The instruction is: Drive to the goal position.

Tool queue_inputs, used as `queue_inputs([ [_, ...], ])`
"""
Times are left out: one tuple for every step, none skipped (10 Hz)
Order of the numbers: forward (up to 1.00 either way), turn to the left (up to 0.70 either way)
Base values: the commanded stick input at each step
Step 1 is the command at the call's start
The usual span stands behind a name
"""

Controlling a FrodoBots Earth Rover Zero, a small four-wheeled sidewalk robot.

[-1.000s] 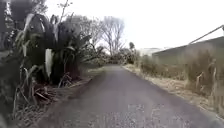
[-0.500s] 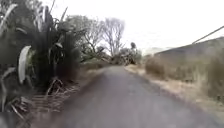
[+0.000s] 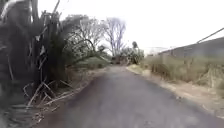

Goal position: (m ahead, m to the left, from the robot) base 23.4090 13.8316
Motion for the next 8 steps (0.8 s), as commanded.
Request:
queue_inputs([
  [1.00,-0.19],
  [1.00,-0.08],
  [1.00,0.00],
  [1.00,0.00],
  [1.00,0.00],
  [1.00,0.00],
  [1.00,0.00],
  [1.00,0.00],
])
